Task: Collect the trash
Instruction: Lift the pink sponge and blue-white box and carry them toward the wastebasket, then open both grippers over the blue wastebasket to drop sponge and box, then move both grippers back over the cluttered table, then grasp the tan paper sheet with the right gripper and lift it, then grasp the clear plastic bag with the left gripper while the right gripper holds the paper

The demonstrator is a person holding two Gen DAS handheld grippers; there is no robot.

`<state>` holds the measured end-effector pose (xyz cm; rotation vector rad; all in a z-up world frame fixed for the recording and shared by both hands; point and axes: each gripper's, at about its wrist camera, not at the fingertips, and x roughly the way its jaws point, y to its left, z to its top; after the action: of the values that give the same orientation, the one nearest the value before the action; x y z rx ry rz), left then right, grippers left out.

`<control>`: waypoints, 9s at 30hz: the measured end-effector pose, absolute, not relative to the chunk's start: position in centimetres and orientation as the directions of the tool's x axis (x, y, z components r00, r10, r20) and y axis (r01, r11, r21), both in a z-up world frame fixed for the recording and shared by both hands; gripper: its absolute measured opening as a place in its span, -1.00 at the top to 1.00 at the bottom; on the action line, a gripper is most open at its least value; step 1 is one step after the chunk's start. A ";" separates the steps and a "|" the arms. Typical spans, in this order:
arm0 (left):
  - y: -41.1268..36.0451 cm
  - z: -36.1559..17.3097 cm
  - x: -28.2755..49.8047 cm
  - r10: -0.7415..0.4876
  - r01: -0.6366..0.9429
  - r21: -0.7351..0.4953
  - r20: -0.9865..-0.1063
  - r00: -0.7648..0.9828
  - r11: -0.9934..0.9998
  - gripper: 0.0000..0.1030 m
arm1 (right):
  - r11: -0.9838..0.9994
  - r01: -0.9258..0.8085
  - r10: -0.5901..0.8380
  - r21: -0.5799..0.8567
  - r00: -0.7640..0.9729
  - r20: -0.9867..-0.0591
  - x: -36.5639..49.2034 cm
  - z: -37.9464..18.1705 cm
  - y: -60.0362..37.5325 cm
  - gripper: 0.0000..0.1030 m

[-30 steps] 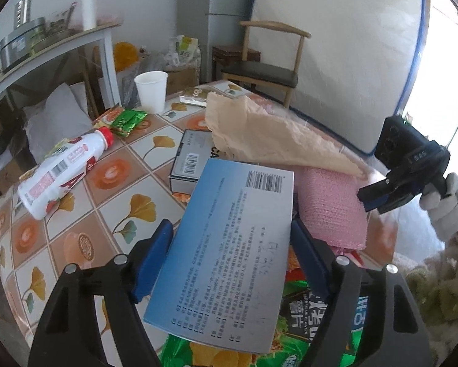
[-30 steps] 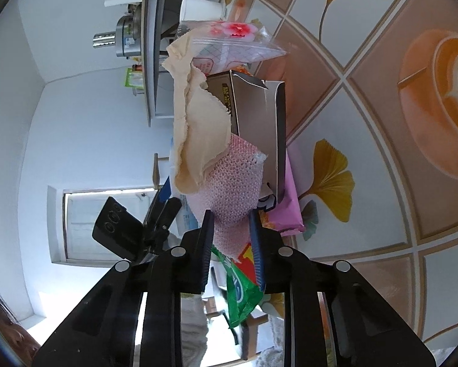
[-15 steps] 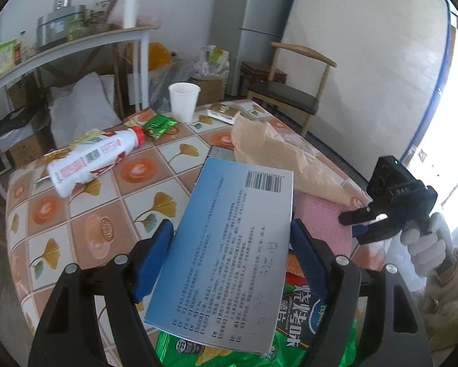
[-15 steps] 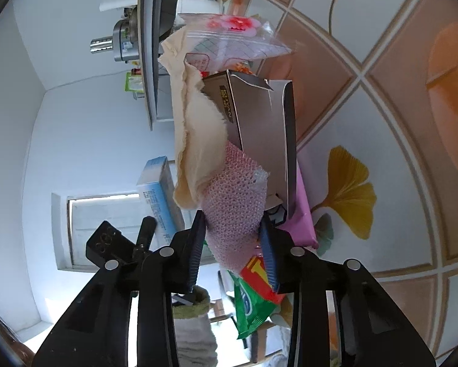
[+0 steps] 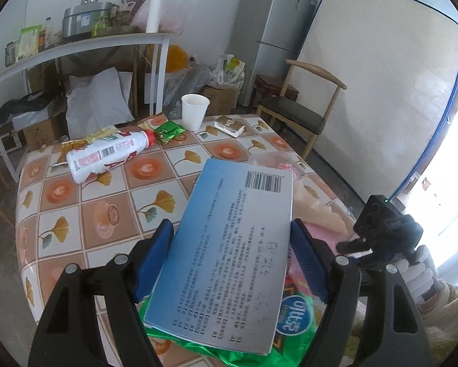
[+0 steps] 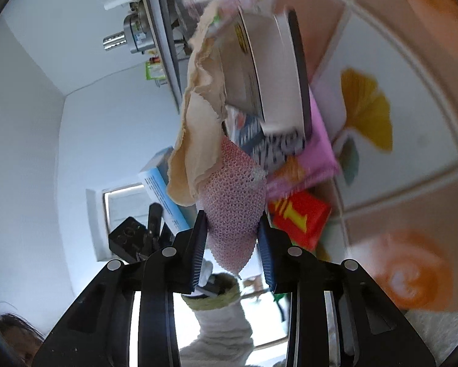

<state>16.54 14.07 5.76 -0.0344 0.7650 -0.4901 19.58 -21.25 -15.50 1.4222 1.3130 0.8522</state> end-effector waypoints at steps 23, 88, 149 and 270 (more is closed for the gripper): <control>3.9 -1.9 20.4 -0.375 0.443 -0.188 -0.845 0.383 0.876 -0.46 | 0.120 0.309 0.978 0.944 0.129 -0.166 15.1 -16.5 -22.7 0.42; -49.1 -10.3 26.2 -0.482 0.703 -0.225 -0.856 0.189 0.675 -0.70 | 0.176 0.710 0.121 0.682 0.672 -0.730 10.2 -25.2 -60.8 -0.36; 10.9 -0.1 14.1 -0.265 -0.017 -0.385 -0.667 0.696 0.923 -0.40 | 0.839 -0.330 0.528 0.432 0.299 -0.795 28.1 -11.7 -9.3 0.18; -17.0 -3.9 39.4 -0.105 0.435 0.091 -0.908 0.406 0.896 -0.29 | 0.897 -0.025 0.380 0.442 0.555 -0.740 22.2 -13.6 -32.5 0.91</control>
<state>39.38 -17.02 -3.94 0.3372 1.1052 -0.3491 22.17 -32.51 -13.62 0.4079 0.9593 0.2471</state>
